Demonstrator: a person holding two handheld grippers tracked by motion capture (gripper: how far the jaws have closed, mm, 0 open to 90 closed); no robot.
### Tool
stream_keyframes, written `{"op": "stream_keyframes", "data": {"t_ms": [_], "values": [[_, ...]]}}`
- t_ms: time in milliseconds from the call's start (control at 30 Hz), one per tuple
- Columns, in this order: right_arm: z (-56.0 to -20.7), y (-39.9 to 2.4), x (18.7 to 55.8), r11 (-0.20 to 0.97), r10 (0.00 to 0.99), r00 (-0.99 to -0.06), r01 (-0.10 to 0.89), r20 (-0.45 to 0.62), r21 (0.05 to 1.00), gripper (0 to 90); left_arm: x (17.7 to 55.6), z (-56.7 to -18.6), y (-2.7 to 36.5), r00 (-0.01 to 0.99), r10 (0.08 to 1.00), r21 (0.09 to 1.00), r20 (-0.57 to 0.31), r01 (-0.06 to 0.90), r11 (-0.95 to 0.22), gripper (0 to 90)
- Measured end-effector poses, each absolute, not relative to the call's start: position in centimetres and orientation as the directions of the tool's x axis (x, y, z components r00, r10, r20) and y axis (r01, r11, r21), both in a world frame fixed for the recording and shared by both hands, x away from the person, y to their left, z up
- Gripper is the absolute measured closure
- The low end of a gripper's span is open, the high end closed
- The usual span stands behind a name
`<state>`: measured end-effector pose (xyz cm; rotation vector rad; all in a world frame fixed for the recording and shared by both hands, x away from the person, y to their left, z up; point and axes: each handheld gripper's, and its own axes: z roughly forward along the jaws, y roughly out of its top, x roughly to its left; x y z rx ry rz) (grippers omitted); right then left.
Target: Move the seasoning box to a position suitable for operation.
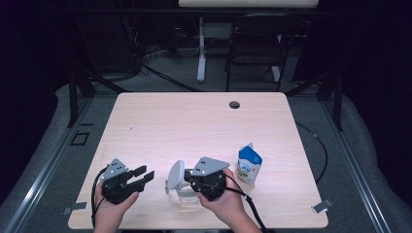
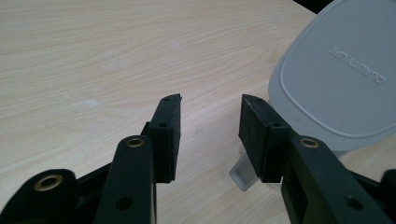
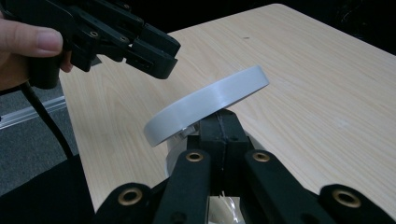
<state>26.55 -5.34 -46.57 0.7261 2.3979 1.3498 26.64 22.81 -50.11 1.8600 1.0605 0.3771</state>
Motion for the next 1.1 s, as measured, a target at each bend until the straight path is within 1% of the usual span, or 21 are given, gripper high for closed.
{"op": "stream_keyframes", "data": {"t_ms": [533,867,1100], "values": [[-45.8,-3.7,26.5,0.435,0.530,-0.848,0.253,-0.019,0.864,90.0,26.8,-50.4,23.0,0.579,0.797,0.834,-0.173,0.516,-0.194,57.3],[-45.9,-3.8,26.6,0.431,0.542,-0.840,0.249,-0.028,0.867,90.0,26.8,-50.5,23.1,0.574,0.800,0.832,-0.175,0.521,-0.192,56.6],[-46.0,-4.7,26.5,0.439,0.558,-0.828,0.242,-0.052,0.865,84.7,26.9,-50.6,23.0,0.581,0.794,0.836,-0.179,0.515,-0.188,56.5]]}}
